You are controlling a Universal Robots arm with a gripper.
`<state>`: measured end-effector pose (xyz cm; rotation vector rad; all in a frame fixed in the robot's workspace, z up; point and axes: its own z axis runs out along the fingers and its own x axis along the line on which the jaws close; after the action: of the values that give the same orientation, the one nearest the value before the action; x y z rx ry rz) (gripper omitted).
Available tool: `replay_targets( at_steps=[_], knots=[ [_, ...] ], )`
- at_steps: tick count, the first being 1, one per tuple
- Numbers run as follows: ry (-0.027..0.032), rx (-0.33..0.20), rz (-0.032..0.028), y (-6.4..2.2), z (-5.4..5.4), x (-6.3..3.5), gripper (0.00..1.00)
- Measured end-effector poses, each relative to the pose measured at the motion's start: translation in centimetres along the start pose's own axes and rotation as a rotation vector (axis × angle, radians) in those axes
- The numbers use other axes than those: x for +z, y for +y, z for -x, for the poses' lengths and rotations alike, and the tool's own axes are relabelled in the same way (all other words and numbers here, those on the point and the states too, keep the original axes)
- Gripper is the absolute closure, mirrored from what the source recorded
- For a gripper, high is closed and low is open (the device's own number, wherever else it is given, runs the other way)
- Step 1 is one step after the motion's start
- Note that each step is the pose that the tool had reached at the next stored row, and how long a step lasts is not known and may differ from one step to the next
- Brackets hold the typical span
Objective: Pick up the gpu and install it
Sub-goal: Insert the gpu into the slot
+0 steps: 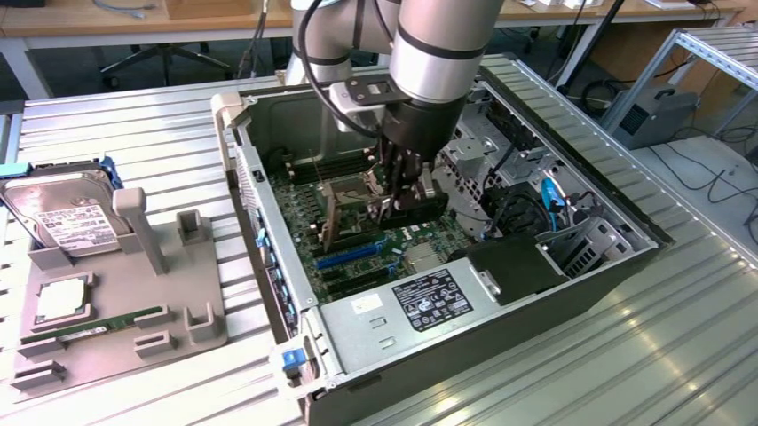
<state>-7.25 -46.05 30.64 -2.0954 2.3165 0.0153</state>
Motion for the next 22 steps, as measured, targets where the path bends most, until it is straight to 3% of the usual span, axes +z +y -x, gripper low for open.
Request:
replay_targets(
  at_steps=[8,15,22],
  knots=[
    [0.0001,0.001,0.0,0.06,-0.01,0.22,0.73],
    [0.0002,0.001,0.0001,0.85,-0.09,0.37,0.73],
    [0.0001,0.001,0.0,0.91,-0.1,0.61,0.73]
  ],
)
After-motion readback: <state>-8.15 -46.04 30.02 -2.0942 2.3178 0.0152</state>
